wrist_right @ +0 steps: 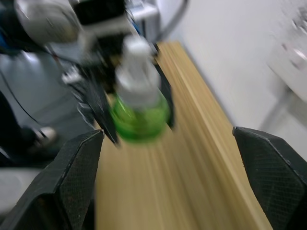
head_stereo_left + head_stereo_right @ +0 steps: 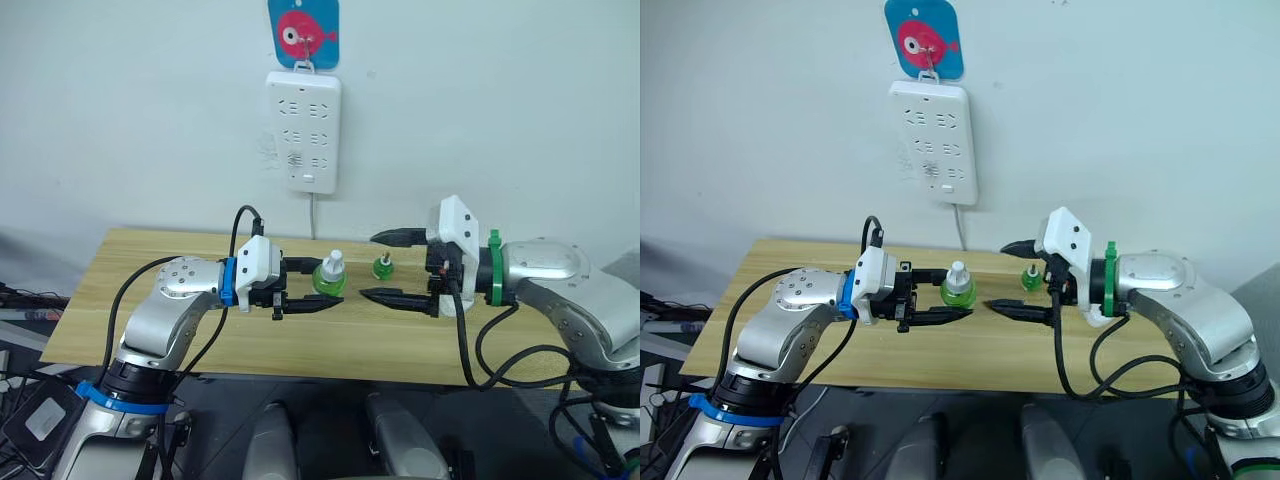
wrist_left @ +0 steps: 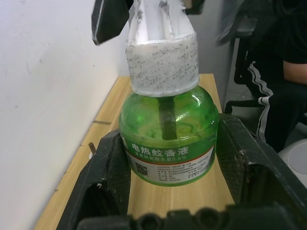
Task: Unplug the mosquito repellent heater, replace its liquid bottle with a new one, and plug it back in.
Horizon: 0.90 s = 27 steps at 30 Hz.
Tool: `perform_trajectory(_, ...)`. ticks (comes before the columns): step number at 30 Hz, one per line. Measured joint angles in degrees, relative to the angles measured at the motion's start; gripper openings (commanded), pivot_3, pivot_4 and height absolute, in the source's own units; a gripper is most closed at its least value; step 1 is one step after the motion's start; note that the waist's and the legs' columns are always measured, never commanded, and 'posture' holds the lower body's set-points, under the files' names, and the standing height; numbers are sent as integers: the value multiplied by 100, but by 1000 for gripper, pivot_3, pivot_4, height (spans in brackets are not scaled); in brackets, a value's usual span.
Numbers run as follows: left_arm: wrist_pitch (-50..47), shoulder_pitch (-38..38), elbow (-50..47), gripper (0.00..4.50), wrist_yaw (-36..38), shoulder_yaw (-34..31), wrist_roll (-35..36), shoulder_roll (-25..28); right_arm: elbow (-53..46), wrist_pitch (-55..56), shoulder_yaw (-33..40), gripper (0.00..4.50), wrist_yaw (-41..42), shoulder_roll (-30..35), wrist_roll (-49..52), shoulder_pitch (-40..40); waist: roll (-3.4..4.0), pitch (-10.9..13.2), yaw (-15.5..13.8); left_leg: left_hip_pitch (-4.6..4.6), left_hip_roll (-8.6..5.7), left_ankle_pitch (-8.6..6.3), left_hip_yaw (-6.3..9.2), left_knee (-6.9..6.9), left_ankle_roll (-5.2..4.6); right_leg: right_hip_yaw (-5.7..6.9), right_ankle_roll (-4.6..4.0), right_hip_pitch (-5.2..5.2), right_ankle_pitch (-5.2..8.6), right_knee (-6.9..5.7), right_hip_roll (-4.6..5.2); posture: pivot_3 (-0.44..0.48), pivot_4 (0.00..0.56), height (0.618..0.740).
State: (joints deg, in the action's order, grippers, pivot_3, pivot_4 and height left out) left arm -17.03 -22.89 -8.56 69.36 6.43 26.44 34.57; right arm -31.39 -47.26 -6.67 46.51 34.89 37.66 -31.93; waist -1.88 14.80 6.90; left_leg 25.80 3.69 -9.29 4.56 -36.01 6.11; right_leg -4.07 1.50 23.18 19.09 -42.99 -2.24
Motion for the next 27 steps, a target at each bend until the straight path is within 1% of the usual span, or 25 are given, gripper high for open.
perform_trajectory(3, 2, -10, -1, 2318, -2, 5, -3, -17, 34, -206, -19, 4500, -354, -447, 79, -326, -1, -1, -25, 4, -7, 0, 0, -1, 0, 0, -2, 0, -1, 1, 7, -128, 172, 704)
perform_trajectory(6, 3, -15, -1, 2318, -4, 6, -3, -41, 123, -269, -131, 3905, -494, -658, 88, -373, -1, -1, -56, 5, -7, 0, 2, 0, 0, 3, -2, 0, -1, 1, 8, -121, 171, 704)
perform_trajectory(7, 3, -15, -1, 2318, -4, 6, -3, -42, 169, -289, -162, 3629, -497, -680, 88, -369, -1, -1, -68, 6, -8, 0, 2, 0, 0, 2, -2, 0, -1, 1, 8, -118, 171, 704)
perform_trajectory(14, -2, -15, -1, 2318, -51, 6, -4, -59, 240, -302, -201, 1008, -359, -667, 151, -329, -1, -2, -76, 5, -6, 0, 2, 0, 0, 4, -2, 0, -1, 1, 8, -116, 171, 704)
perform_trajectory(16, -3, -11, -1, 2318, -68, 1, -7, -56, 243, -318, -144, 336, -325, -697, 236, -330, -1, -2, -73, 5, -6, 0, 2, 0, 0, 3, -2, 0, -1, 1, 8, -118, 172, 704)
perform_trajectory(19, -2, -5, -6, 2318, -85, -5, -6, -55, 250, -402, 66, 280, -301, -728, 538, -344, 0, -2, -74, 5, -7, 0, 1, 0, 0, 3, -2, 0, -1, 1, 8, -120, 173, 704)
perform_trajectory(23, 10, 7, -4, 2318, -127, -4, -28, -55, 254, -573, 366, 280, -300, -755, 1052, -654, 0, -2, -66, 4, -6, 0, 1, 0, 0, 3, -3, 0, -1, 1, 8, -121, 175, 704)
perform_trajectory(27, 25, 231, 44, 2318, -240, -15, -113, -11, 440, -392, 531, 280, -326, -534, 908, -919, 0, -2, -67, 5, -8, -1, 0, 0, -1, 2, -2, 0, -1, 1, 9, -116, 183, 704)
